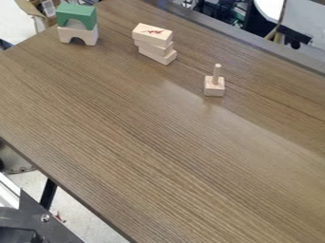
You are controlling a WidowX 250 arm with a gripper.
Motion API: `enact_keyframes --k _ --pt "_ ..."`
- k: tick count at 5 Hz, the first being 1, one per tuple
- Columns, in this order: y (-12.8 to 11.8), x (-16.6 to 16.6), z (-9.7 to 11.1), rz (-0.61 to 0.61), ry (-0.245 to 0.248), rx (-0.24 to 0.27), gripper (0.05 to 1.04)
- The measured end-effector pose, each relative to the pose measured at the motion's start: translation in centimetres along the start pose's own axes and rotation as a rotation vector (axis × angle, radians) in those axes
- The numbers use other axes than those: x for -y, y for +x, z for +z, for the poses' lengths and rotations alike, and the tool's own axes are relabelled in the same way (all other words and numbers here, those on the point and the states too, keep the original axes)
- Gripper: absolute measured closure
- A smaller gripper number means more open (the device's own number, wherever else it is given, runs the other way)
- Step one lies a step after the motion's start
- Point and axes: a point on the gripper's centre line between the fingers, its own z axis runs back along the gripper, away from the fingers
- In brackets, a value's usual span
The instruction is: Put the green arch to the upper left side of the table
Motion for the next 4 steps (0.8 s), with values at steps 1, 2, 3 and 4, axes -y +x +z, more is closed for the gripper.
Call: enact_keyframes --k 1,2,3,4 --pt "0.3 -0.3 -2.1 0.01 0.054 -0.008 0.084" --pt "0.9 -0.4 -2.7 0.021 0.066 -0.006 0.084" --pt "1.5 -0.4 -2.8 0.027 0.064 0.011 0.084" --pt "2.2 -0.1 -3.8 0.045 0.083 0.025 0.084"
